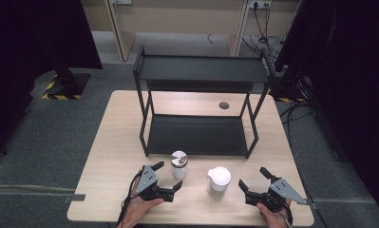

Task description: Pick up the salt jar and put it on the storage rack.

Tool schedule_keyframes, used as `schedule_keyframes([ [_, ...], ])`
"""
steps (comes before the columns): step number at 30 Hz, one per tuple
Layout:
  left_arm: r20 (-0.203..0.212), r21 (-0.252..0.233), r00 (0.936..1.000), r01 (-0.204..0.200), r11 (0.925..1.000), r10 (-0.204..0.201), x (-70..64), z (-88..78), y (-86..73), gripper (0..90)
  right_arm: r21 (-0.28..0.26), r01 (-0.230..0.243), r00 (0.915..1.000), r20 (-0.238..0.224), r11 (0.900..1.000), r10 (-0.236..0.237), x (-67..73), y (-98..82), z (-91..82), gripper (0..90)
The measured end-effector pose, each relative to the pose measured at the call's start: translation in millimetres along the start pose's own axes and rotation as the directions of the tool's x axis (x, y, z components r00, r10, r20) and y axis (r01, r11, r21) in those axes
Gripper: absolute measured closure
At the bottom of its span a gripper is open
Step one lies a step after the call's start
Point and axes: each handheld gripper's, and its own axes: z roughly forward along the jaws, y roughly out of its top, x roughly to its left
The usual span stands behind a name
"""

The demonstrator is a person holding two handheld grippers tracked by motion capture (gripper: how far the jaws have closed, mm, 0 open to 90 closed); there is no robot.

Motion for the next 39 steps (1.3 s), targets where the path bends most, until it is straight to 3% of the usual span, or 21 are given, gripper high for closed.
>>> schedule_keyframes([
  [39, -0.024, 0.026, 0.9997, -0.003, 0.9997, 0.004, 5.4, 41.5, 10.1, 3.1, -0.006, -0.007, 1.0, 0.001, 1.0, 0.007, -1.5, -0.6, -1.0, 0.6],
])
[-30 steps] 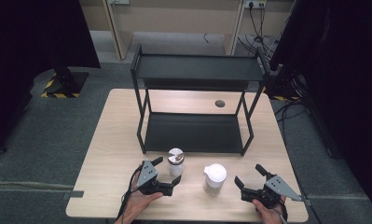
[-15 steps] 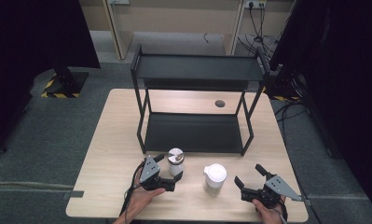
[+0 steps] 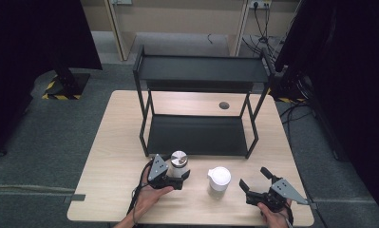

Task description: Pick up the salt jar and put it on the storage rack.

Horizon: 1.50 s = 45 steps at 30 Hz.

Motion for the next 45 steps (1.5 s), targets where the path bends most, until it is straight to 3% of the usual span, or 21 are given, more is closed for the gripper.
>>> schedule_keyframes([
  [10, -0.004, 0.017, 1.0, -0.002, 0.9998, 0.003, 2.5, 7.1, 1.9, 9.9, 0.0, -0.001, 1.0, 0.001, 1.0, 0.001, 0.0, 0.0, -0.4, 0.6],
  [23, 0.006, 0.036, 0.9998, -0.021, 0.9991, 0.02, 5.9, 8.8, 3.7, 29.5, 0.003, -0.001, 1.0, -0.003, 1.0, 0.001, -0.2, 0.1, -0.3, 0.6],
  [32, -0.013, 0.031, 0.9992, -0.037, 0.9988, 0.037, 0.6, 8.5, 3.0, 30.5, 0.002, -0.001, 1.0, -0.001, 1.0, 0.001, -0.1, -0.1, -0.4, 0.6],
  [40, 0.003, 0.008, 0.9993, -0.037, 0.9993, 0.037, 0.5, 2.9, 9.6, 30.6, 0.001, -0.003, 1.0, -0.002, 1.0, 0.003, -0.4, -0.2, -0.8, 0.6],
  [45, 0.016, 0.002, 0.9998, -0.01, 0.9999, 0.01, 2.3, -3.1, 17.6, 30.6, 0.001, -0.001, 1.0, -0.003, 1.0, 0.001, -0.4, -0.2, -0.7, 0.6],
])
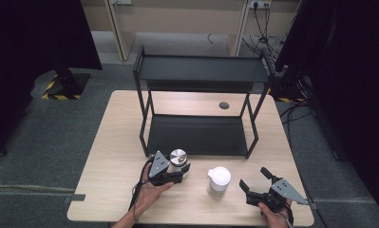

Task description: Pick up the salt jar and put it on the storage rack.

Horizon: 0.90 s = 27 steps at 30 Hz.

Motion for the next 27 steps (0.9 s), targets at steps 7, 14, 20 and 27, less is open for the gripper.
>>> schedule_keyframes([
  [7, 0.003, 0.003, 1.0, -0.009, 1.0, 0.009, -0.1, -7.8, 14.3, 30.7, 0.001, -0.001, 1.0, 0.0, 1.0, 0.001, 0.2, 0.0, 0.5, 0.6],
  [14, 0.005, 0.003, 0.9999, -0.009, 1.0, 0.009, 2.1, -14.1, 26.8, 30.7, -0.001, -0.004, 1.0, 0.001, 1.0, 0.004, -0.4, -0.2, 0.3, 0.6],
  [20, 0.003, 0.008, 0.9998, -0.017, 0.9998, 0.017, 3.3, -17.9, 39.0, 30.7, -0.001, -0.005, 1.0, 0.001, 1.0, 0.005, -0.7, -0.3, 0.6, 0.6],
  [27, 0.009, 0.006, 0.9997, -0.024, 0.9997, 0.024, 7.6, -20.7, 55.0, 30.7, -0.002, -0.006, 1.0, 0.001, 1.0, 0.006, -0.8, -0.3, 0.2, 0.6],
])
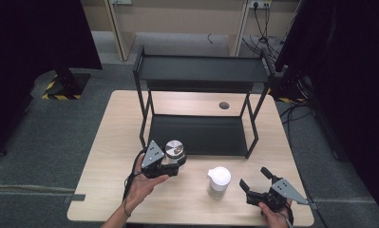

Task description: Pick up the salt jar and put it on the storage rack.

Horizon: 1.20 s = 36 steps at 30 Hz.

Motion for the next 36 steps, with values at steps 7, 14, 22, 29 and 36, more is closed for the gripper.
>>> schedule_keyframes([
  [7, 0.011, 0.0, 0.9999, 0.006, 1.0, -0.006, 7.8, -3.5, 16.1, 30.7, 0.0, -0.001, 1.0, 0.0, 1.0, 0.001, -0.2, 0.1, -0.3, 0.6],
  [14, 0.024, -0.005, 0.9997, 0.011, 0.9999, -0.011, 15.1, -9.0, 30.6, 30.7, 0.001, 0.0, 1.0, 0.0, 1.0, 0.0, -0.3, 0.1, -0.2, 0.6],
  [22, 0.025, -0.006, 0.9997, -0.001, 1.0, 0.001, 19.0, -15.9, 51.2, 30.7, 0.003, 0.0, 1.0, 0.0, 1.0, 0.0, 0.0, 0.0, 0.4, 0.6],
  [29, 0.042, 0.003, 0.9991, 0.002, 1.0, -0.002, 25.6, -21.9, 76.7, 30.7, 0.001, 0.003, 1.0, -0.001, 1.0, -0.003, 0.2, -0.1, 0.4, 0.6],
  [36, 0.042, 0.002, 0.9991, 0.005, 1.0, -0.005, 28.9, -25.8, 97.8, 30.7, 0.001, 0.0, 1.0, 0.0, 1.0, 0.0, 0.1, -0.1, 0.3, 0.6],
])
